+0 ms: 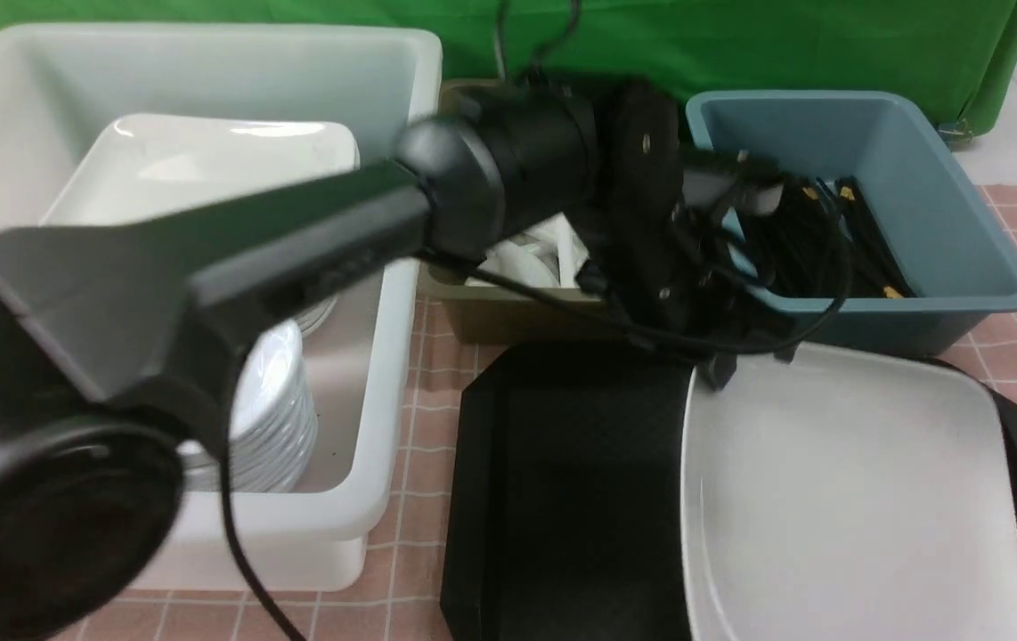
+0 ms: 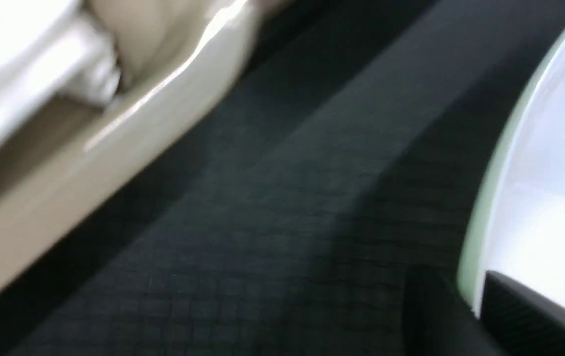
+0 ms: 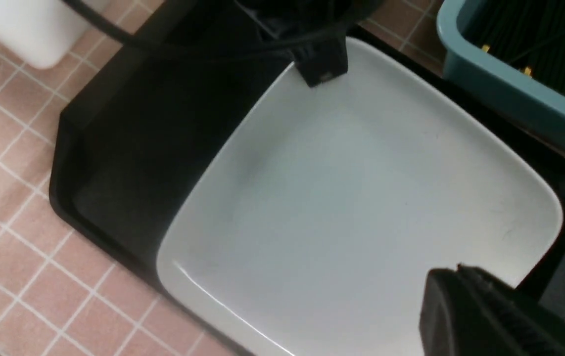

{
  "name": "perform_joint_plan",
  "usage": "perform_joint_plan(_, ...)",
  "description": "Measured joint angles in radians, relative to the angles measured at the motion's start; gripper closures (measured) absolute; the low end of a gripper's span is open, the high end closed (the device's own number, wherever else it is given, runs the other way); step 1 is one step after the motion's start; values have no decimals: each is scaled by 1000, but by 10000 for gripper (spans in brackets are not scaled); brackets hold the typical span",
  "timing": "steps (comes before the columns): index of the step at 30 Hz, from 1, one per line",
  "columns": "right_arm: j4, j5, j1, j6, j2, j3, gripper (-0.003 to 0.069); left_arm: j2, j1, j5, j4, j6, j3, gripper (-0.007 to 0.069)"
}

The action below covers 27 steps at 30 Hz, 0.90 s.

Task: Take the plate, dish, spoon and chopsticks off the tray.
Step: Use the left arm to grab a plate from the dinner plate, then use the left arm to put the plate into the large storage box on the left

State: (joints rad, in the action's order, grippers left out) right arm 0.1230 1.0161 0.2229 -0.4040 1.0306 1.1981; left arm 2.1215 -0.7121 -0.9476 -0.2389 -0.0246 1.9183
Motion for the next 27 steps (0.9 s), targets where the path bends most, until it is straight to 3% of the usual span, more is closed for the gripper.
perform_joint_plan(13,6,-4,0,1,0,47,629,-188,5,-47,40,-39,-2,615)
perform_joint_plan(16,61,-11,0,-20,0,87,629,-253,35,-54,49,-48,-2,611)
perform_joint_plan(22,326,-67,0,-155,5,137,629,-402,187,-61,42,-49,-3,610)
perform_joint_plan(25,456,-71,1,-230,31,162,629,-478,305,-65,23,-49,-5,610)
perform_joint_plan(27,481,-71,15,-260,62,185,629,-528,404,-73,5,-47,-5,610)
